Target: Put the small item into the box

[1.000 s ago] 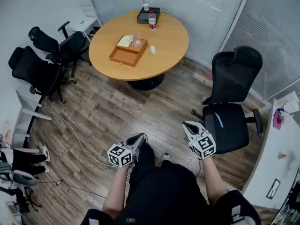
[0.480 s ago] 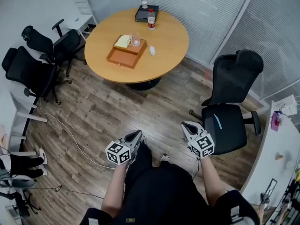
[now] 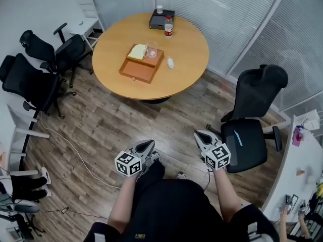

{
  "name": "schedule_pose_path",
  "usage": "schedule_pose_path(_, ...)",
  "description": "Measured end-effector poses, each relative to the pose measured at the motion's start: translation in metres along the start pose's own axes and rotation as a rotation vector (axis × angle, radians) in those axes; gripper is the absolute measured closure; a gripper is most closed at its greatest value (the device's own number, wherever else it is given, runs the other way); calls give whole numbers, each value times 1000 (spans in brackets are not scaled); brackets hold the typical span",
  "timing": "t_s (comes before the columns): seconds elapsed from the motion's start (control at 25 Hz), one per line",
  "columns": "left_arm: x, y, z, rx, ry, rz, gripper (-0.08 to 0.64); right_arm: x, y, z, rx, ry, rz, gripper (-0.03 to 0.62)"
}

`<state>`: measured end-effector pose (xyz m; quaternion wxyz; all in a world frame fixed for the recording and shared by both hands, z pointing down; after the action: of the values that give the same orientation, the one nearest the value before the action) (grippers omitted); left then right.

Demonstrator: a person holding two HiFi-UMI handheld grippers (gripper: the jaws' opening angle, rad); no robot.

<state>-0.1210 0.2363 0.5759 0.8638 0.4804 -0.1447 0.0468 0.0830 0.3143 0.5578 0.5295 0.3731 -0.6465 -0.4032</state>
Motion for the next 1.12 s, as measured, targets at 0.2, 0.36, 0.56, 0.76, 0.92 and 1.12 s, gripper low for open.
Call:
schedule_pose_path(0.2, -6, -20, 29, 17, 24, 5, 554, 30, -14, 8, 2, 20, -5, 588)
schedule_pose_path(0.36, -14, -34, 49, 41, 37, 9, 554, 49, -19, 16, 8, 36, -12, 588)
schedule_pose_path(0.56, -25, -41, 71, 44, 30, -5, 554, 70, -19, 26, 4, 32, -1, 588)
schedule_pose_path(0.76, -37, -42, 81, 29, 27, -16, 554, 82, -23, 32, -4, 34, 7, 588)
schedule_pose_path(0.92, -39, -37, 84, 17, 33, -1, 554, 86, -27, 34, -1, 41, 4, 588)
schedule_pose_path(1.12, -35, -33, 83, 10, 50, 26, 554, 87, -17, 31, 24, 51, 24, 588)
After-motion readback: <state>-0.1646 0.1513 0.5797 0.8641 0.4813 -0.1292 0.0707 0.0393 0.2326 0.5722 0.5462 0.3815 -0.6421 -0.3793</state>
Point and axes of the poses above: the fingertips, and each gripper's own axes: x forward along the fingers, z to its left, y out of its underside, the point moved 2 cm from there along -x, backward along the fingers, and after that the axes turned 5 degrees about y, right-handed, at the moved point
